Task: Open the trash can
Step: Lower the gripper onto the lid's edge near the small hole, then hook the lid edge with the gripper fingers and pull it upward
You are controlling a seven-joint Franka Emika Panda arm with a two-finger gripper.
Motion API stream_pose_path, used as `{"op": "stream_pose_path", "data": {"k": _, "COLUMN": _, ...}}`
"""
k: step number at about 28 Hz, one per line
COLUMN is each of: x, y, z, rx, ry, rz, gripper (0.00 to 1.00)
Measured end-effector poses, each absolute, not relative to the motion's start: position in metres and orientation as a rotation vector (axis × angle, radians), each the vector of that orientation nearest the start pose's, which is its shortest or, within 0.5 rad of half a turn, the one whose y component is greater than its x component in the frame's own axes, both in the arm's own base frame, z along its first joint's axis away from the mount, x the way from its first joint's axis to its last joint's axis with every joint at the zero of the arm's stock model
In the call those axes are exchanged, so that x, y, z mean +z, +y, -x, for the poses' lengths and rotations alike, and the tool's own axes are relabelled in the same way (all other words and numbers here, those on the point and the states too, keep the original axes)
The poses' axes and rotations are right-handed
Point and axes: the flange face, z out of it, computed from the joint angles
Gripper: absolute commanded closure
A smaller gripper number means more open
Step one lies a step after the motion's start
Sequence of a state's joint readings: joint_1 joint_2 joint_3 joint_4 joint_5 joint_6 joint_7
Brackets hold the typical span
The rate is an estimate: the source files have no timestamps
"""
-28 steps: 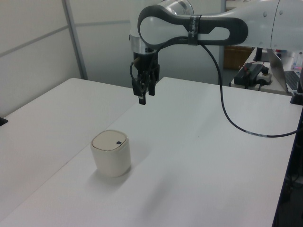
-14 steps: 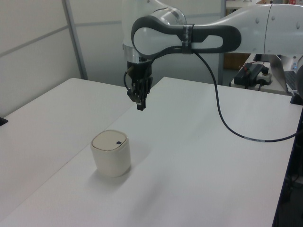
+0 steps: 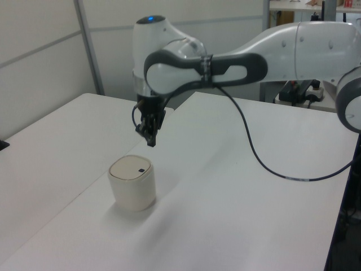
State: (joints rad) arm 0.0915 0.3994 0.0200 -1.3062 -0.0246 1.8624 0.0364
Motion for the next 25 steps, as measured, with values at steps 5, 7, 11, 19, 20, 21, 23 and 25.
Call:
{"op": "stream_pose_path", "data": {"k": 5, "x": 0.504, "y": 0.089, "z": -0.701, "rx": -0.266, "ry": -0.120, "rz": 3.160, "gripper": 1.00}}
{"op": "stream_pose_path", "data": {"k": 7, "x": 0.497, "y": 0.095, "z": -0.703, "rx": -0.264, "ry": -0.126, "rz": 3.163, "gripper": 1.00}}
{"op": "stream_pose_path", "data": {"k": 11, "x": 0.487, "y": 0.104, "z": -0.707, "rx": -0.274, "ry": -0.132, "rz": 3.163, "gripper": 1.00}}
{"op": "stream_pose_path", "data": {"k": 19, "x": 0.473, "y": 0.104, "z": -0.716, "rx": -0.312, "ry": -0.136, "rz": 3.171, "gripper": 1.00}}
{"op": "stream_pose_path", "data": {"k": 20, "x": 0.471, "y": 0.104, "z": -0.717, "rx": -0.316, "ry": -0.138, "rz": 3.174, "gripper": 1.00}}
{"op": "stream_pose_path", "data": {"k": 21, "x": 0.469, "y": 0.104, "z": -0.718, "rx": -0.320, "ry": -0.138, "rz": 3.175, "gripper": 1.00}}
{"op": "stream_pose_path", "data": {"k": 23, "x": 0.464, "y": 0.104, "z": -0.720, "rx": -0.323, "ry": -0.138, "rz": 3.178, "gripper": 1.00}}
{"op": "stream_pose_path", "data": {"k": 25, "x": 0.461, "y": 0.104, "z": -0.720, "rx": -0.323, "ry": -0.138, "rz": 3.179, "gripper": 1.00}}
